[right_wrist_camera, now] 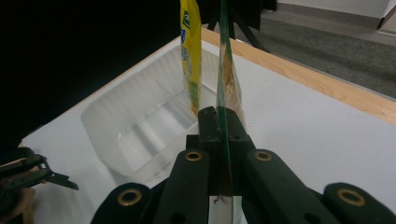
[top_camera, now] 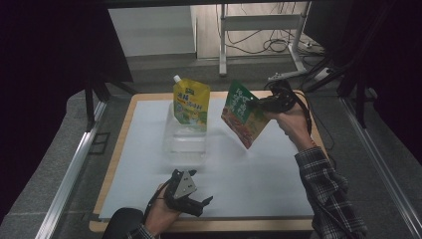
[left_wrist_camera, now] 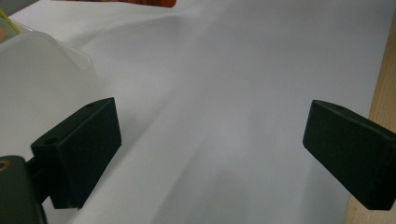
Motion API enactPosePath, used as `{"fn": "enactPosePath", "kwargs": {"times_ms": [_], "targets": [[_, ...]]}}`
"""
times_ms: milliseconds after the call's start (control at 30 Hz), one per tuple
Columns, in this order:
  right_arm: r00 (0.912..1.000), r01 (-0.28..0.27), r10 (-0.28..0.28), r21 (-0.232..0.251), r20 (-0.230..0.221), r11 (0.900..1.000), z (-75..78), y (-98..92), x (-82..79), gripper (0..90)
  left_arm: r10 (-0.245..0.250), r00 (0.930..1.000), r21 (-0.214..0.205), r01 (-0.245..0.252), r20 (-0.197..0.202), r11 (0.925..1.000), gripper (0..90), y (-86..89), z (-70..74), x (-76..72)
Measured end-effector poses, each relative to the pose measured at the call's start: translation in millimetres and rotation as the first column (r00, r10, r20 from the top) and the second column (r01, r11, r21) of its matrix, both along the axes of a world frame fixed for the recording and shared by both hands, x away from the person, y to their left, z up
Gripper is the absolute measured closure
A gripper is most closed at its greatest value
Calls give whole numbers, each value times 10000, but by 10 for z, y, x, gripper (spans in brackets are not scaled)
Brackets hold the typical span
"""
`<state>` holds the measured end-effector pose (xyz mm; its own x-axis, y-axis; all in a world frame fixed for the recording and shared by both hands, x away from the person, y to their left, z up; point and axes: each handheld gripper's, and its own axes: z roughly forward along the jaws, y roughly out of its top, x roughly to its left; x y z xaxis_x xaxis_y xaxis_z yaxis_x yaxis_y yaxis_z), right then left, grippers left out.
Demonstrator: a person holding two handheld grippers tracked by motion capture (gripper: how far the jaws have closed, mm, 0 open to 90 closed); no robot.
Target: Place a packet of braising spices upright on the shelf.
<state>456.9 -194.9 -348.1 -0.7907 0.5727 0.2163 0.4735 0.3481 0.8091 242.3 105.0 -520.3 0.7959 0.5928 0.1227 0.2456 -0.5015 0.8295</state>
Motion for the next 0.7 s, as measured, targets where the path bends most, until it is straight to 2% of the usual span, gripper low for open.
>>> {"fn": "enactPosePath", "kwargs": {"times_ms": [200, 700], "targets": [[9998, -189, 188, 215, 32, 9996, 84, 13, -43, 891, -4, 10000, -5, 4, 19, 10000, 41, -5, 3, 0], [9960, -874, 869, 246, 209, 9959, 262, 200, -139, 891, -4, 10000, -92, 5, 76, 10000, 41, -5, 11, -5]]}}
